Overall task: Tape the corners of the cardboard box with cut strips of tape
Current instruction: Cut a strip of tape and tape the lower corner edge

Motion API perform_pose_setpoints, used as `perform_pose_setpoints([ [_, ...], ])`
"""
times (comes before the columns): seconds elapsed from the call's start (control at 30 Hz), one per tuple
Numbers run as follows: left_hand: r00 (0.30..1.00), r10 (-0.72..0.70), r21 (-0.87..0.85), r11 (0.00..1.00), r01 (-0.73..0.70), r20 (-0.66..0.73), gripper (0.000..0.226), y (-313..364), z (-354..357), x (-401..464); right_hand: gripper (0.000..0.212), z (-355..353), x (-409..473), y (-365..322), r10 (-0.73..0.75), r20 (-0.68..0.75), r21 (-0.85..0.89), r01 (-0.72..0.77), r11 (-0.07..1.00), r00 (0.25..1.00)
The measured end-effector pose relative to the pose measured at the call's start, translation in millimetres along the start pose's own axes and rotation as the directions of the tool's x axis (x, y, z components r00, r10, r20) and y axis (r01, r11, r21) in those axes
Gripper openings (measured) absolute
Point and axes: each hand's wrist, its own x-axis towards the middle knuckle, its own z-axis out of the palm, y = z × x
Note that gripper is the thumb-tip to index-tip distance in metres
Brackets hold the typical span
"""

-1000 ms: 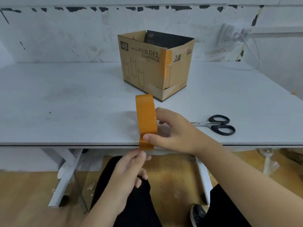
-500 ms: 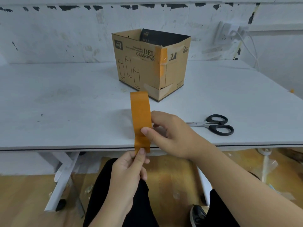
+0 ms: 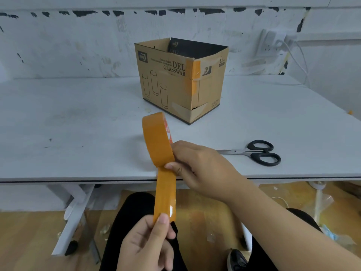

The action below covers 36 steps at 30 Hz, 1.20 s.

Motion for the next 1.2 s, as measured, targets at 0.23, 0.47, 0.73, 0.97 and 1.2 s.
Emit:
perform_pose_setpoints([
  [0.23, 0.997, 0.081, 0.042, 0.996, -0.081, 0.021, 0.033, -11.3, -2.2, 4.9, 0.019, 0.9, 2.2, 2.6, 0.087, -0.027, -0.028, -0.088, 0.996, 0.996],
  [0.47, 0.995, 0.095, 0.125, 0.987, -0.098, 0.030, 0.037, -39.9, -8.2, 43.4, 0.014, -3.5, 2.1, -0.9, 0.092, 0.035, 0.084, -0.095, 0.992, 0.995],
  [0.73, 0.980, 0.196, 0.200, 0.959, -0.199, 0.038, 0.027, -42.8, -0.2, 84.2, 0.021, -5.7, 5.1, -6.1, 0.112, 0.089, 0.107, -0.122, 0.987, 0.990],
  [0.97, 0.983, 0.183, 0.191, 0.964, -0.184, 0.023, 0.029, -46.6, -1.8, 82.9, 0.025, -10.5, 6.1, -16.4, 0.219, 0.115, 0.146, -0.235, 0.961, 0.969],
  [1.2, 0.991, 0.133, 0.139, 0.982, -0.128, -0.025, 0.025, -46.6, 4.5, 70.1, 0.041, -5.4, 4.9, -26.5, 0.292, -0.029, 0.223, -0.278, 0.934, 0.956],
])
